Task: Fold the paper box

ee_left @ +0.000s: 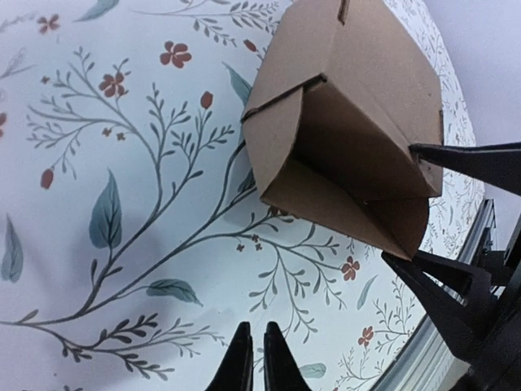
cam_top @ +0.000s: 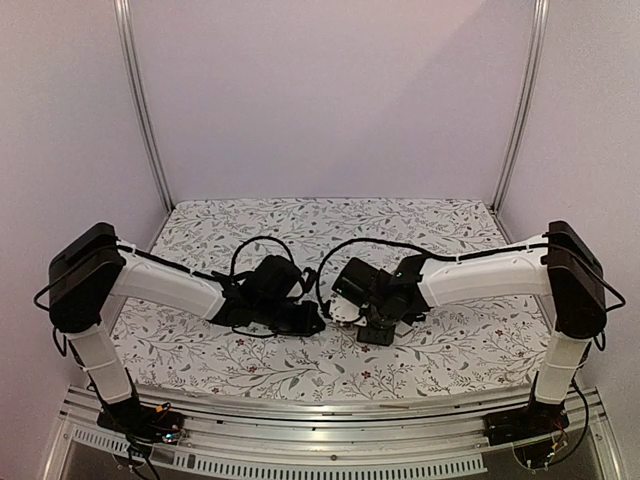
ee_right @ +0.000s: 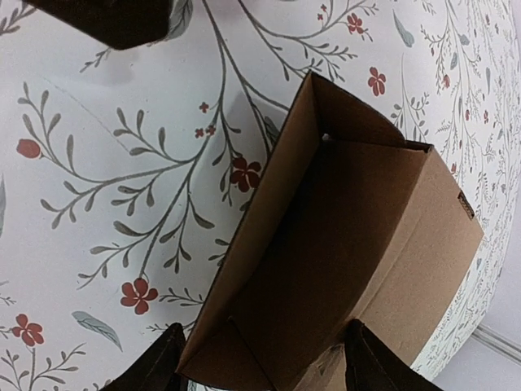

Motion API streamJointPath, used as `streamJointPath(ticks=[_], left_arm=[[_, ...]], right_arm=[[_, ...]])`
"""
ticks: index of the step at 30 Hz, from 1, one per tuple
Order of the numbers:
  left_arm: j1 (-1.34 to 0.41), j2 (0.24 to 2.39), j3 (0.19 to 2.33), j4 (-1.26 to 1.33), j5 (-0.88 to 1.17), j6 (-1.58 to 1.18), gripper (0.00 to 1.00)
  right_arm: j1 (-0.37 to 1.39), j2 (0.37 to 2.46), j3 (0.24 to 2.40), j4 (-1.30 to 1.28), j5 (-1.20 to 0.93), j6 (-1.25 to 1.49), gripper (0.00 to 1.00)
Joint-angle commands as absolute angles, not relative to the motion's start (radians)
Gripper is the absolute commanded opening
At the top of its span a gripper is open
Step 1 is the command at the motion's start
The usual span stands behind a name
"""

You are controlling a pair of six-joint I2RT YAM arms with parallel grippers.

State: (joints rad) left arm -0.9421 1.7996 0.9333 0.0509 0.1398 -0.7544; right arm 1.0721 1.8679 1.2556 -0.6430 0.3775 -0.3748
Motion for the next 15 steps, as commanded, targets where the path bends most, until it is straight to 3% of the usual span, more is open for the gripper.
streamJointPath(ticks=[1,15], left_arm=[[-0.970,1.754,0.751,0.350,0.098,-0.988,0.06],[-0.955,2.002,0.849,0.708,0.171,-1.093,0.00]], right_arm=[[1.046,1.888,1.224,-0.659,0.135,-0.359,0.64],[1.035,1.940,1.225,-0.673,0.015,-0.356,0.66]])
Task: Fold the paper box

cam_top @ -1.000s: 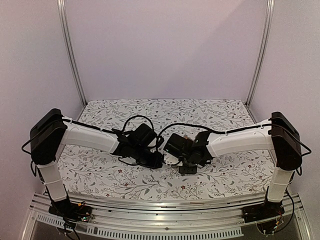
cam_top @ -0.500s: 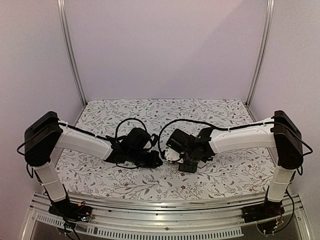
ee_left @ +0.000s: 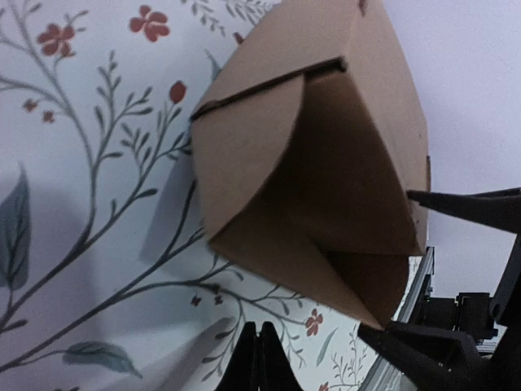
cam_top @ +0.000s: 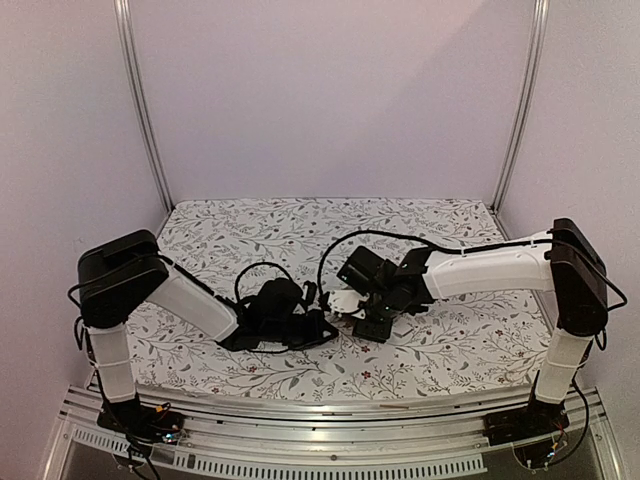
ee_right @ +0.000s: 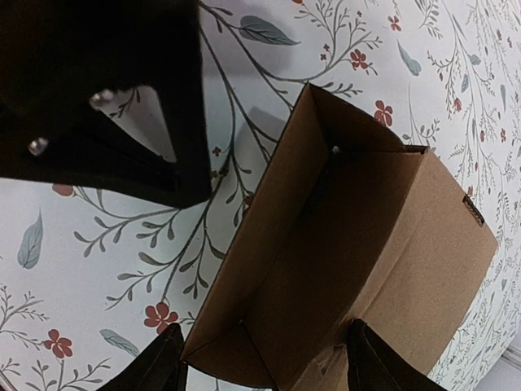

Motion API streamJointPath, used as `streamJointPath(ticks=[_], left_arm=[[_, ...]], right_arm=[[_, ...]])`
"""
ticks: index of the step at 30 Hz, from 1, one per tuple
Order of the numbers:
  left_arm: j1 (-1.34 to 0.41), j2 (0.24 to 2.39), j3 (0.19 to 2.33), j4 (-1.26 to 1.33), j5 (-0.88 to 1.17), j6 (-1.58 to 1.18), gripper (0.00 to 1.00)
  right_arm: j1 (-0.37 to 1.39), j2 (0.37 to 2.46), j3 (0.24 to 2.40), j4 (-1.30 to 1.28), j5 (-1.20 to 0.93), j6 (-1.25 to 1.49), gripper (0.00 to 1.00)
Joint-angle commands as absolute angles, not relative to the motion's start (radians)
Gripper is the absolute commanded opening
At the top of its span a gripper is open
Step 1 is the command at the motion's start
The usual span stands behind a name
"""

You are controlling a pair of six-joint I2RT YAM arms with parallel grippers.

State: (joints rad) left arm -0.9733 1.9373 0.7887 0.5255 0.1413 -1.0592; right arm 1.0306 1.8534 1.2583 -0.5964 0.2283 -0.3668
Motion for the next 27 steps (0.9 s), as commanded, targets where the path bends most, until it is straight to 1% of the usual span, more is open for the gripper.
streamJointPath(ticks=[1,6,8,16,20,27], left_arm=[[-0.946,2.024,0.871,0.743,0.179,-1.109,0.00],[-0.931,2.140,0.954,0.881,0.236,-1.202,0.00],[-0.931,2.143,0.971,0.869,0.242,-1.209,0.00],[-0.905,2.037,0.988,0.753,0.210,-1.150,0.00],[-0.902,2.016,1.021,0.655,0.227,-1.131,0.00],[-0.903,2.020,1.006,0.465,0.245,-1.133,0.00]], right_arm=[[1.035,1.944,1.223,-0.672,-0.005,-0.361,0.66],[1.041,1.957,1.214,-0.679,-0.053,-0.381,0.69],[1.043,1.965,1.216,-0.689,-0.062,-0.385,0.70],[1.075,1.986,1.231,-0.702,-0.084,-0.391,0.68],[1.077,1.971,1.239,-0.704,-0.030,-0.377,0.68],[0.977,1.896,1.257,-0.699,-0.006,-0.351,0.69]])
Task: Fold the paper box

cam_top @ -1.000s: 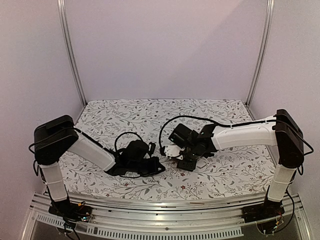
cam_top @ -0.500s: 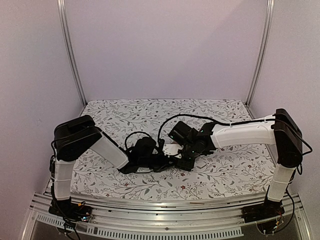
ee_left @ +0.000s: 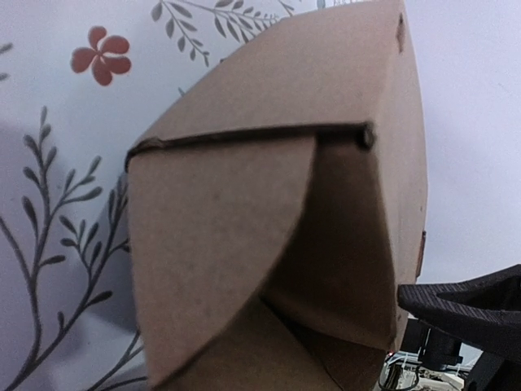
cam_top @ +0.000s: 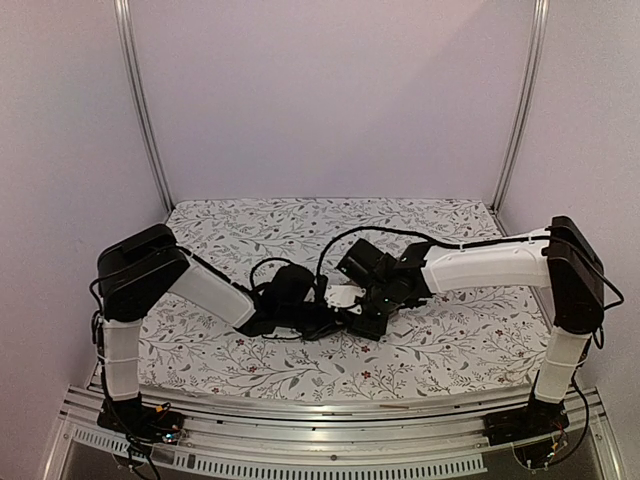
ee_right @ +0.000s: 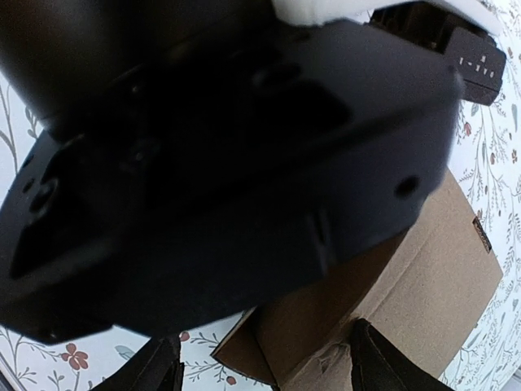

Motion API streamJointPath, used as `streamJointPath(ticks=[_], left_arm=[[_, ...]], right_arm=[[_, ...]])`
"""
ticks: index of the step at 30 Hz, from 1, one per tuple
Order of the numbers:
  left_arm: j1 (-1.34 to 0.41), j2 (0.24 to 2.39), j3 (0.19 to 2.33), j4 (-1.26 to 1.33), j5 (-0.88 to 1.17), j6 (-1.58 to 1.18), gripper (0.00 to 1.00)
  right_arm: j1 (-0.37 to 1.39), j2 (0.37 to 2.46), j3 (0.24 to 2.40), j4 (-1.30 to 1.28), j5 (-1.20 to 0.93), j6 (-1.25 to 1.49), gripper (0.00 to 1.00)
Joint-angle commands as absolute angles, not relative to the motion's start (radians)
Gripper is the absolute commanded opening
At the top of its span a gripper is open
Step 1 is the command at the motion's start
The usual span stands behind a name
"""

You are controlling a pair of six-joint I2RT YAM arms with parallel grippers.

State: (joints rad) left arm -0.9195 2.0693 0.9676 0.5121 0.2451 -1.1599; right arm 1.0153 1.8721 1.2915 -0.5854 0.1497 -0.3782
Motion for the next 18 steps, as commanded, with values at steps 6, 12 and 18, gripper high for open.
streamJointPath(ticks=[6,12,18], left_arm=[[-0.913,1.990,0.976,0.386,0.216,-1.090,0.00],[-0.920,1.982,0.980,0.329,0.206,-1.063,0.00],[-0.921,1.971,0.979,0.288,0.199,-1.040,0.00]], right_arm=[[0.922,1.863,1.246,-0.696,-0.017,-0.358,0.69],[0.915,1.840,1.249,-0.690,-0.014,-0.361,0.72],[0.889,1.770,1.258,-0.695,-0.006,-0.347,0.76]])
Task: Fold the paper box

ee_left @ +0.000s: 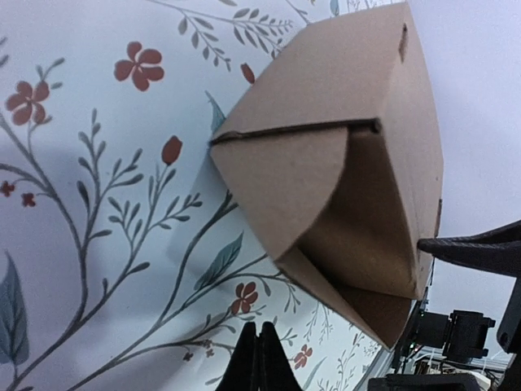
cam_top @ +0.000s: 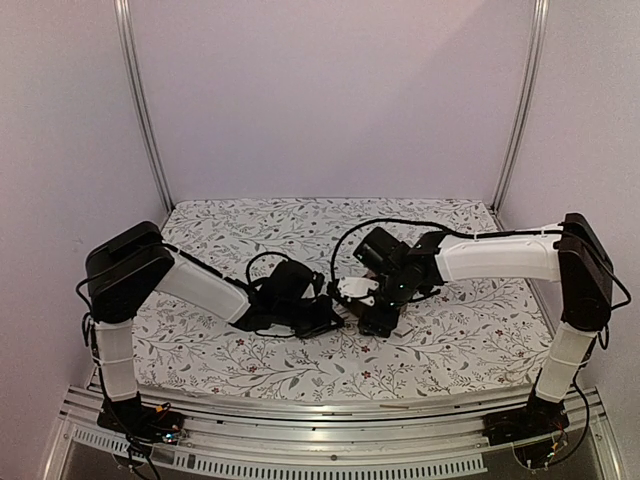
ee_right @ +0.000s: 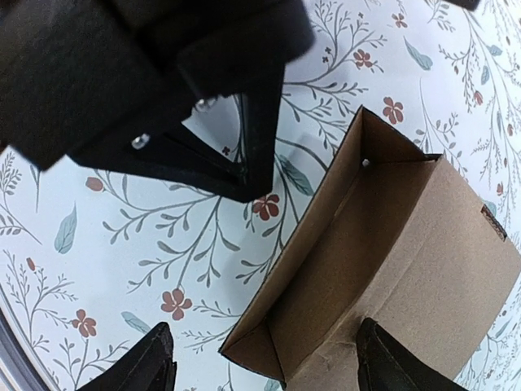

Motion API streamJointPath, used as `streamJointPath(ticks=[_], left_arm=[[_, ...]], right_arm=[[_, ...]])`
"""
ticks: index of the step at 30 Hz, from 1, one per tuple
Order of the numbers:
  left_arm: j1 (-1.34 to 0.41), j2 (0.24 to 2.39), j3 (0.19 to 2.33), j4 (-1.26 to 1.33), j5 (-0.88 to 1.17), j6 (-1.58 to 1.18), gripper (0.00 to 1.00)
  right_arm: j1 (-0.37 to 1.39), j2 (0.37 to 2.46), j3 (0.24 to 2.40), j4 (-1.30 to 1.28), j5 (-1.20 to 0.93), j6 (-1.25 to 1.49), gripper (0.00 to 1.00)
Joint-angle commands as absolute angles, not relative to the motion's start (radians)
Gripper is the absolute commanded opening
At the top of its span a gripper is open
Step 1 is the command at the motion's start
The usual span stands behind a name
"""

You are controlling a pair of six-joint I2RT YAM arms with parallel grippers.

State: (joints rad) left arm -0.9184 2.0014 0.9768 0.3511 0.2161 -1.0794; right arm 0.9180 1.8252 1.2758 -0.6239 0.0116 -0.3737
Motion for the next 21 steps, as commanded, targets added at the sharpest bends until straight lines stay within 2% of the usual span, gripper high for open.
streamJointPath(ticks=[1,7,11,13,16,19,21], left_arm=[[-0.922,1.966,0.979,0.281,0.192,-1.034,0.00],[-0.933,1.953,0.997,0.233,0.168,-0.989,0.00],[-0.945,1.960,1.048,0.144,0.156,-0.925,0.00],[-0.951,1.959,1.096,0.058,0.143,-0.874,0.00],[-0.958,1.960,1.164,-0.089,0.119,-0.794,0.00],[-0.960,1.983,1.235,-0.205,0.113,-0.729,0.00],[-0.966,2.001,1.277,-0.270,0.111,-0.694,0.00]], right_arm=[[0.880,1.753,1.263,-0.698,-0.007,-0.341,0.77],[0.804,1.672,1.304,-0.708,-0.064,-0.309,0.81],[0.692,1.675,1.361,-0.709,-0.086,-0.317,0.77],[0.591,1.708,1.408,-0.712,-0.097,-0.316,0.71],[0.492,1.789,1.471,-0.696,-0.037,-0.346,0.56],[0.450,1.883,1.532,-0.698,-0.006,-0.381,0.36],[0.449,1.948,1.546,-0.701,-0.006,-0.411,0.30]])
